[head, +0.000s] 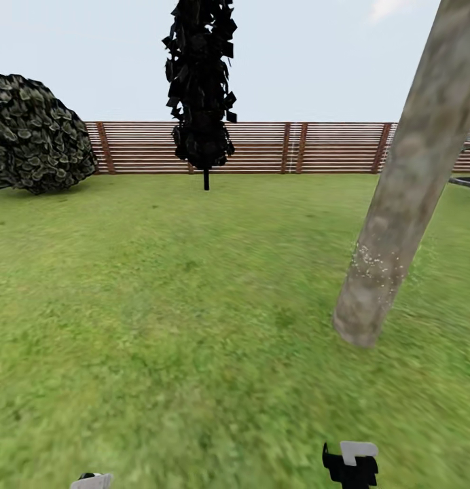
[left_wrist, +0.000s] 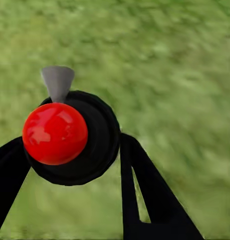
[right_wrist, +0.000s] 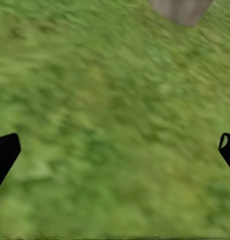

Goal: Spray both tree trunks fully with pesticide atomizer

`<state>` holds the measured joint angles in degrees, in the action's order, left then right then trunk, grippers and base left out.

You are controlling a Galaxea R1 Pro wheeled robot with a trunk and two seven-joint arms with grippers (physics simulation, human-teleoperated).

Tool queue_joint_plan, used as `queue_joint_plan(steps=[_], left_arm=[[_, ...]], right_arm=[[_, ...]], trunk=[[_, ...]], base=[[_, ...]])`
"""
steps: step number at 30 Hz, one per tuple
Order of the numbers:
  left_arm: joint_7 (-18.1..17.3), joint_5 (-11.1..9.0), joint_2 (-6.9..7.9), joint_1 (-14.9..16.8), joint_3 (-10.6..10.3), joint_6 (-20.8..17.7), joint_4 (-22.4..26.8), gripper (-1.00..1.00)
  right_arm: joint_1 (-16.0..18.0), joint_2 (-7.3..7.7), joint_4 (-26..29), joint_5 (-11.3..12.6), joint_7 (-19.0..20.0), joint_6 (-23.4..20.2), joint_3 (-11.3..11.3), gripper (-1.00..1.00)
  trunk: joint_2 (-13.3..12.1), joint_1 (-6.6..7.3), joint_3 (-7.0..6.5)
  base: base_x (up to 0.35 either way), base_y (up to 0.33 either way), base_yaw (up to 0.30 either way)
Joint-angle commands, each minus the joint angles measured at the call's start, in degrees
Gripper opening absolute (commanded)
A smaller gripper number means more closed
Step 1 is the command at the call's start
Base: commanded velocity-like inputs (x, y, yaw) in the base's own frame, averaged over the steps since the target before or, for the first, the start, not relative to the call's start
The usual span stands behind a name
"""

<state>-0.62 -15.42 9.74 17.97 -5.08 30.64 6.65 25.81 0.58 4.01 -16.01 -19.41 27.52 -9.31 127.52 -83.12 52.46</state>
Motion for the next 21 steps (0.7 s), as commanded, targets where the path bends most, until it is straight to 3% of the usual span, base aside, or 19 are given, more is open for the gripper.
queue_joint_plan(steps=[1,7,11,21], left_arm=[[-0.07,-0.57,0.02,0.05,-0.47,0.19,-0.06,-1.00],[-0.06,-0.57,0.01,0.05,-0.37,0.28,-0.06,-1.00],[-0.10,-0.58,0.01,0.05,2.26,0.31,-0.06,-1.00],[-0.17,-0.57,-0.07,0.05,2.70,0.38,-0.15,-1.00]], right_arm=[[0.03,-0.02,-0.06,-0.60,-0.19,0.16,-0.44,1.00],[0.03,-0.05,-0.06,-0.60,-0.19,0.16,-0.44,1.00],[0.03,-0.05,-0.06,-0.60,-0.19,0.16,-0.44,1.00],[0.03,-0.05,-0.06,-0.60,-0.19,0.16,-0.44,1.00]], trunk=[[0.02,0.04,0.05],[0.02,0.04,0.05],[0.02,0.04,0.05],[0.02,0.04,0.05]], base=[[-0.322,-0.041,0.277],[-0.264,-0.178,0.277],[-0.287,-0.039,0.277],[-0.033,-0.001,0.277]])
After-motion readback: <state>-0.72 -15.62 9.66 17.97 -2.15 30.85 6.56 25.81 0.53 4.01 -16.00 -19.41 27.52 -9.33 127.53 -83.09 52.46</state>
